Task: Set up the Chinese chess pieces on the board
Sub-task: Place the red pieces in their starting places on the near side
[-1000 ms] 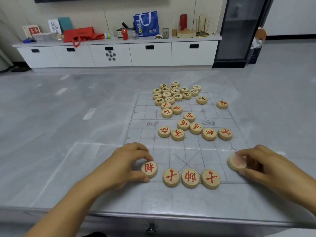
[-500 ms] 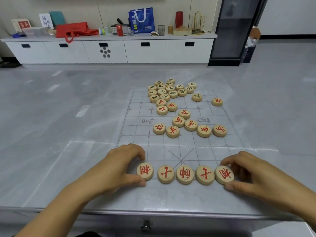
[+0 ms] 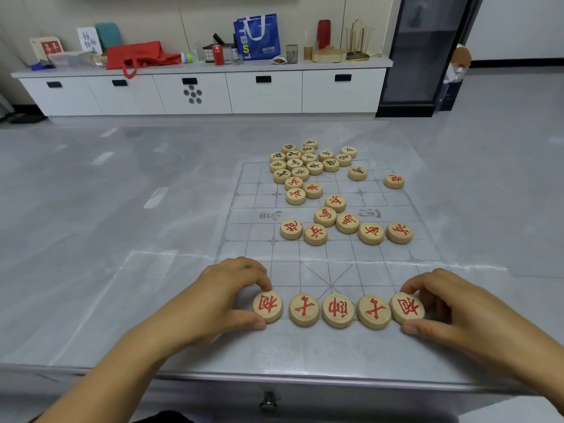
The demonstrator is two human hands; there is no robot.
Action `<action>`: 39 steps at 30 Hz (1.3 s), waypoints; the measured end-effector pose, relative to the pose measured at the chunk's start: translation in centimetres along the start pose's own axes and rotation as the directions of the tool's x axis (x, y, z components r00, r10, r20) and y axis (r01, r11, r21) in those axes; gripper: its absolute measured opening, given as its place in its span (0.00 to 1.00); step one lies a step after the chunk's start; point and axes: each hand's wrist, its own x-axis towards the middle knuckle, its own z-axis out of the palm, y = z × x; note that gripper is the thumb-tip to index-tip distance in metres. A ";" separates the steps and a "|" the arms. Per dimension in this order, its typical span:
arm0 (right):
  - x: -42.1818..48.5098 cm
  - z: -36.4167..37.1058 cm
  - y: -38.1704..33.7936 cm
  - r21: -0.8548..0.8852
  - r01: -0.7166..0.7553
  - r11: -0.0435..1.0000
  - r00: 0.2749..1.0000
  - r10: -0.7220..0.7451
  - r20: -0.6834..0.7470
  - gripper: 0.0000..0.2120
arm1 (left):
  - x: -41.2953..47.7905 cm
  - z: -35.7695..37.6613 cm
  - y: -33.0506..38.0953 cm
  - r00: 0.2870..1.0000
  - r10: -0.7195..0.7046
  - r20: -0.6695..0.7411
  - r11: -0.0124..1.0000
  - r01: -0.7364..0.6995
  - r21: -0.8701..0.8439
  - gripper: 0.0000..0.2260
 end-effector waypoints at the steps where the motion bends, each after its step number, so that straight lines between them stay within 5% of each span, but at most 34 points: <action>1: 0.0 0.0 0.0 -0.005 0.003 1.000 1.000 -0.003 -0.003 0.14 | 0.0 0.0 0.0 1.000 0.001 -0.001 1.000 -0.001 0.001 0.16; 18: 0.0 0.2 0.2 -0.015 0.026 1.000 0.999 -0.026 -0.022 0.14 | -0.2 -0.1 0.5 1.000 0.013 0.005 0.999 -0.013 0.052 0.16; 23: 0.0 0.3 0.3 -0.037 0.031 0.999 0.999 -0.032 -0.021 0.15 | -0.3 -0.2 0.5 0.999 -0.019 0.037 0.999 0.018 0.028 0.25; 29: 0.0 0.2 0.3 -0.033 0.028 0.999 0.999 -0.029 -0.021 0.15 | -0.2 0.1 0.5 1.000 0.013 -0.010 0.998 -0.013 0.061 0.18; 39: -0.1 -0.3 -0.5 -0.052 0.016 0.999 1.000 -0.015 0.017 0.15 | -0.1 0.2 0.5 1.000 -0.008 0.013 0.997 0.007 0.081 0.19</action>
